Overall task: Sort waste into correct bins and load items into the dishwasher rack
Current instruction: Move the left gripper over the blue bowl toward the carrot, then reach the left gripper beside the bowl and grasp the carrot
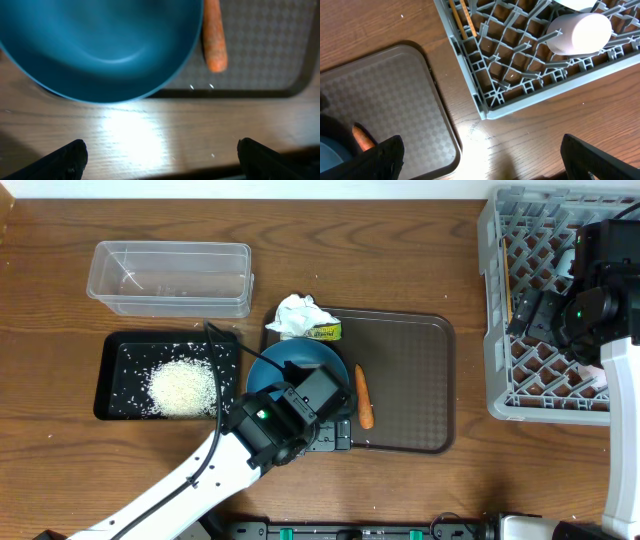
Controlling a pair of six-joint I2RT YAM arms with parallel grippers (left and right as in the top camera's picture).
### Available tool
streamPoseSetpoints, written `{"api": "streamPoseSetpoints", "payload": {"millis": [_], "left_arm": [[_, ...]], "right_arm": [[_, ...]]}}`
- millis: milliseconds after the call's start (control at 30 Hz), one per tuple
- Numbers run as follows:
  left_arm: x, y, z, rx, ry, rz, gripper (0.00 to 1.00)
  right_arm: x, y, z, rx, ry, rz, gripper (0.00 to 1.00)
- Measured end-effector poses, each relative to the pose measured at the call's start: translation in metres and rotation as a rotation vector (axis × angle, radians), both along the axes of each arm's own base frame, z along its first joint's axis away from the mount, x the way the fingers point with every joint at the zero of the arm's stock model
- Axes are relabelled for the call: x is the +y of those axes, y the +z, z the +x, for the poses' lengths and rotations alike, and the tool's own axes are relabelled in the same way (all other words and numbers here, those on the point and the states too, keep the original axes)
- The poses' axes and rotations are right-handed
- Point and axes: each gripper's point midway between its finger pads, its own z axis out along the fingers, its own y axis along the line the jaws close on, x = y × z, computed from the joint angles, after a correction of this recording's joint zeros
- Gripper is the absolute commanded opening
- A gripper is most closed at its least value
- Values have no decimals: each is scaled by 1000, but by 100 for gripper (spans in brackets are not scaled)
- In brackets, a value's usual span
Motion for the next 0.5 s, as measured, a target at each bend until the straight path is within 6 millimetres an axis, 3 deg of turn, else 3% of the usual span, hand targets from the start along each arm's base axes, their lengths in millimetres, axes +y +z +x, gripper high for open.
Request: {"api": "streamPoseSetpoints", "payload": {"millis": [300, 500], "left_arm": [[0, 8, 14, -56, 17, 28, 98], [-15, -14, 14, -11, -20, 70, 98]], "right_arm": [[0, 0, 0, 0, 0, 0, 99], [0, 0, 0, 0, 0, 0, 99]]}}
